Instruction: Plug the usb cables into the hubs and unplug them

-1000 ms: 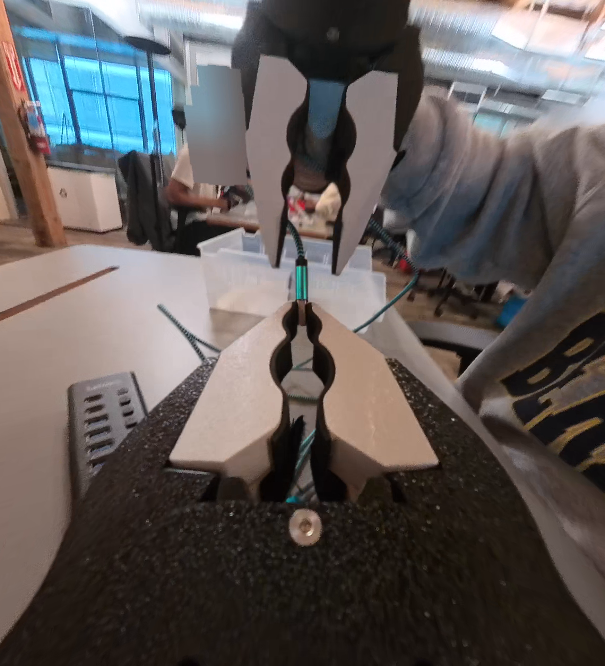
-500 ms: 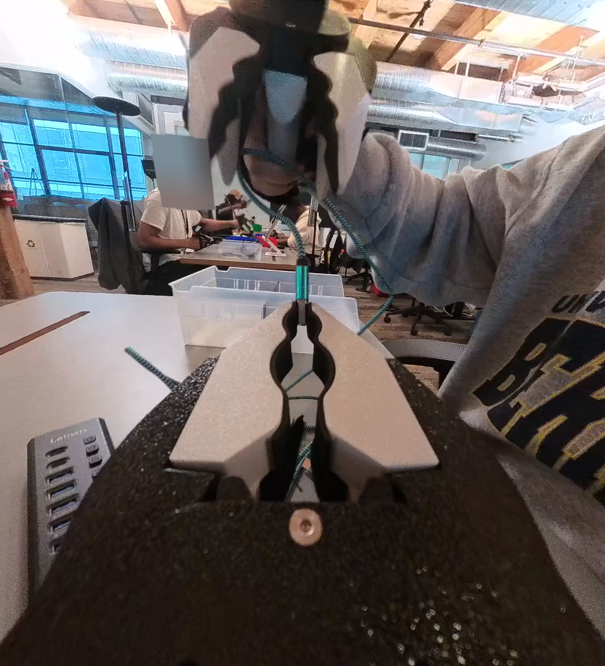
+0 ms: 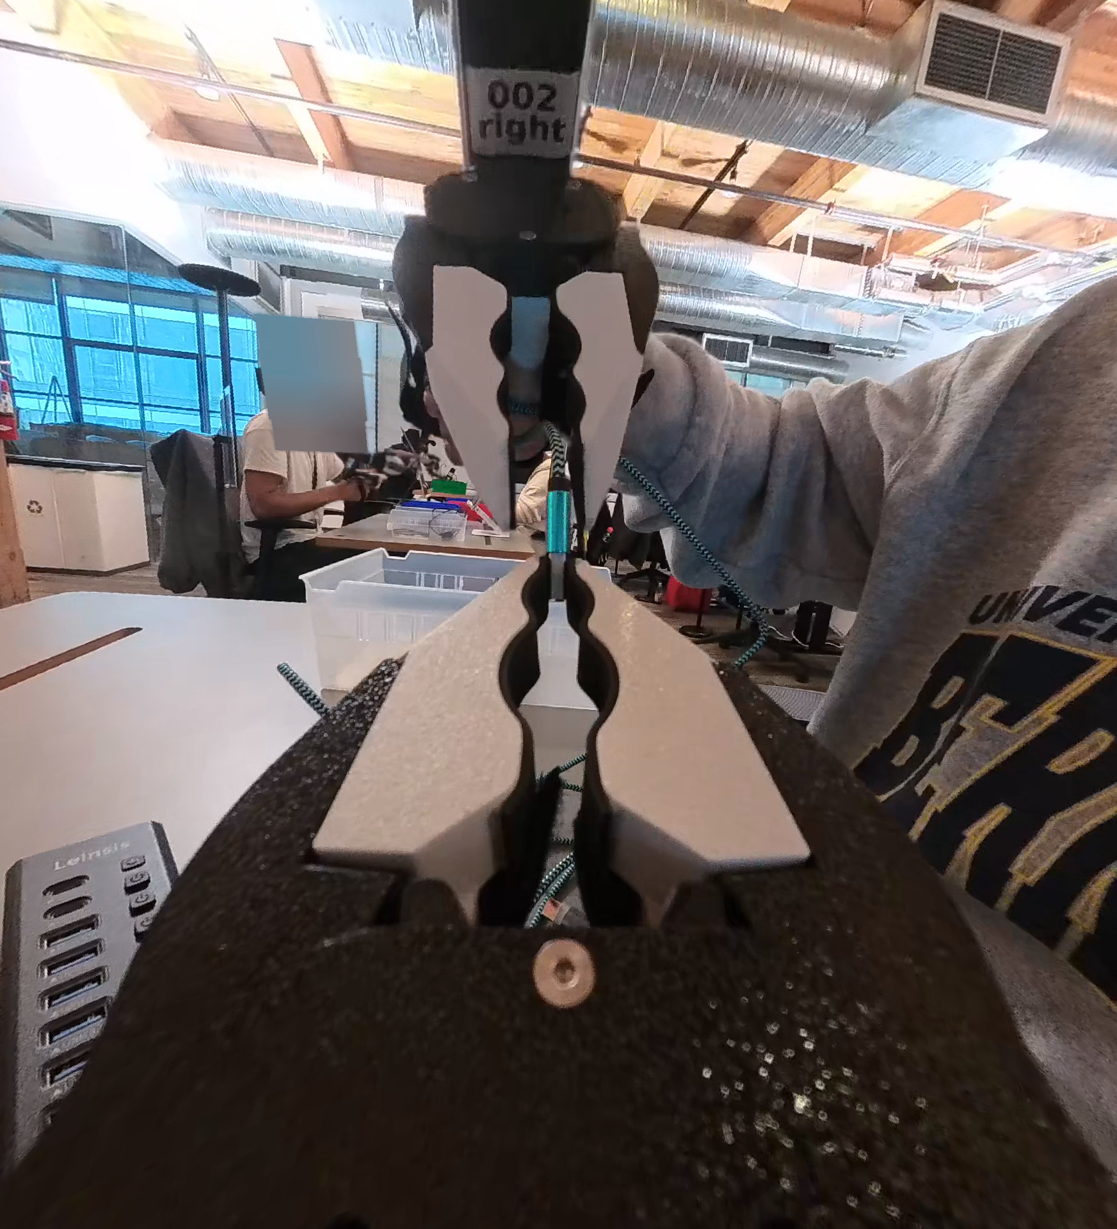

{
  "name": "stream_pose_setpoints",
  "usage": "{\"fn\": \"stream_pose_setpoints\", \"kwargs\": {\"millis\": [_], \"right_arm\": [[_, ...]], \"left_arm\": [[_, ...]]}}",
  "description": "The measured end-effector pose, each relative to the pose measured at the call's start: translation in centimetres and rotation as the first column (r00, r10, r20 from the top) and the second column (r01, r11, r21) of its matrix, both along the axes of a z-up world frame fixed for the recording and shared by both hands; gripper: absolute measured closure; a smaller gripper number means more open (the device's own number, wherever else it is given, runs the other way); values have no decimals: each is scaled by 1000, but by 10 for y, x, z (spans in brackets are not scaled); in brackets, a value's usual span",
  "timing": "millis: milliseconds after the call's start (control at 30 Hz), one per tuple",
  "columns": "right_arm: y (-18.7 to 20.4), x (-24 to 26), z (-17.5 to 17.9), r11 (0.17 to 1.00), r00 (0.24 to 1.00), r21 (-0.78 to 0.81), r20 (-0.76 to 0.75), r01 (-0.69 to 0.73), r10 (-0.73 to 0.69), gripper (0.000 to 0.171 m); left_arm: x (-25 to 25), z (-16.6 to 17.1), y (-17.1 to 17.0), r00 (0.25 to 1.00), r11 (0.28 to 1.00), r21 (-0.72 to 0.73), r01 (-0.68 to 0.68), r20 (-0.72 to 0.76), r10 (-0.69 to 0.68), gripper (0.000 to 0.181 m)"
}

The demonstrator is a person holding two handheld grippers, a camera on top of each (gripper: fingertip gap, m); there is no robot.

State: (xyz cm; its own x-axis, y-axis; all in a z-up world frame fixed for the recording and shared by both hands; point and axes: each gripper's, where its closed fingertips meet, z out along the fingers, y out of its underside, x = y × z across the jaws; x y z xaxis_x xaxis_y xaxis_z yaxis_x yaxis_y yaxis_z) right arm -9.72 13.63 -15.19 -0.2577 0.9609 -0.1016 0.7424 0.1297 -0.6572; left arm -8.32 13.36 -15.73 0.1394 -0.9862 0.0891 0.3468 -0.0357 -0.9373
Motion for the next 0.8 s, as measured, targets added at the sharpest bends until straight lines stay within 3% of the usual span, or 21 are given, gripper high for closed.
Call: {"fn": "stream_pose_setpoints", "kwargs": {"millis": [400,633,667,733,800], "right_arm": [[-6,-8,2,997,994,-74,-114,-12,3,163],[8,-11,-1,997,989,-42,-132,64,-69,166],[13,-12,-2,995,988,-33,-124,90,-93,166],[25,-12,-3,989,983,-7,-110,146,-145,166],[39,-11,-5,976,973,11,-93,215,-213,166]], "left_arm": [[-1,5,1,999,999,24,-41,-2,41,179],[-5,2,15,996,994,-63,-93,-3,93,178],[-6,-3,19,993,990,-83,-117,-41,114,177],[-14,-27,39,957,962,-141,-233,-207,201,160],[-19,-55,52,889,928,-170,-332,-386,247,160]]}}
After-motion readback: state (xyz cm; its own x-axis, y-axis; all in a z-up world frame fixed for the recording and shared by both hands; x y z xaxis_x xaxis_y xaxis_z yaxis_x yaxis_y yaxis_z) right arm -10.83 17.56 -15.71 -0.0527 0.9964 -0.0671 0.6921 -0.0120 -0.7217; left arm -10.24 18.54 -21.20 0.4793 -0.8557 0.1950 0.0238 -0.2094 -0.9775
